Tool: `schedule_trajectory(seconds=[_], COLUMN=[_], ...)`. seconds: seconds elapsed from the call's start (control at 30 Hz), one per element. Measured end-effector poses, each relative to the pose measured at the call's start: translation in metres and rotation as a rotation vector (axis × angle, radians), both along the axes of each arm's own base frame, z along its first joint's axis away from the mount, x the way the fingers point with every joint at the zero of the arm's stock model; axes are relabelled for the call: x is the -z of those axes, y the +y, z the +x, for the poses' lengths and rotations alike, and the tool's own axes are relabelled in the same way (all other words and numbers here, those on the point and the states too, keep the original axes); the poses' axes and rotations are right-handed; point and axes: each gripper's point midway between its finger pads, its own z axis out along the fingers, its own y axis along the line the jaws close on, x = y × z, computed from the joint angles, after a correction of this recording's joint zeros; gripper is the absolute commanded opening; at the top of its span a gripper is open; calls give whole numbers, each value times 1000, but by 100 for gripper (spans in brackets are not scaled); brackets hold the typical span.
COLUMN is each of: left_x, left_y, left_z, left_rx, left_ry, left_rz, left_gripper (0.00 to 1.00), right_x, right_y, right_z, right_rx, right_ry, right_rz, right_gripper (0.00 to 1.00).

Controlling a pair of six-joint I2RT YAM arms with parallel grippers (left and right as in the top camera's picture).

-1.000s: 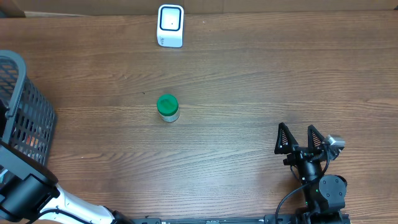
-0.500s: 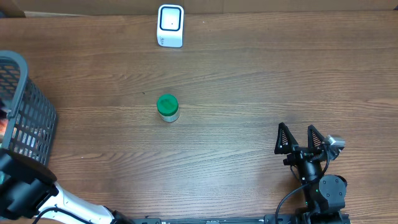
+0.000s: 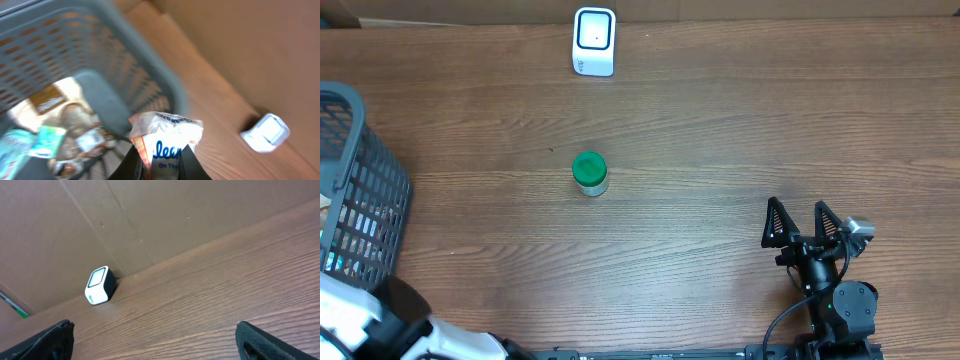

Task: Scan the item barcode
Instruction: 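Return the left gripper to the basket and grasp the orange Kleenex pack, then place the orange Kleenex pack on the table beside the jar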

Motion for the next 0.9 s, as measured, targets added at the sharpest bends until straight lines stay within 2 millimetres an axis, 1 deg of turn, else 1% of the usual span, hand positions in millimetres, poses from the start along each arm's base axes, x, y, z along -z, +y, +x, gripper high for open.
schedule_trajectory(seconds=[0.07,0.17,0.27,0.3,0.4,0.47,0.57,0.7,0.9], left_x=[-14,-18,-13,-9,10,28,67,130,232], left_y=[-31,-75,-109,-117,-143,-157,-177,-200,-228], left_z=[0,3,15,18,30,36,40,43,49], left_rx=[66,174,277,301,378,419,476,541,612], left_ry=[-26,-21,8,20,91,159,291,478,642], left_rz=[9,-3,-6,-7,-13,-25,-52,-93,-123], left_gripper=[6,6,9,10,9,8,6,6,9], right_x=[0,0,0,0,0,0,0,0,0], right_y=[0,0,0,0,0,0,0,0,0], right_z=[0,0,0,0,0,0,0,0,0], right_rx=[0,0,0,0,0,0,0,0,0], right_ry=[0,0,0,0,0,0,0,0,-1], right_rz=[0,0,0,0,0,0,0,0,0], right_gripper=[100,100,100,100,100,100,100,100,100])
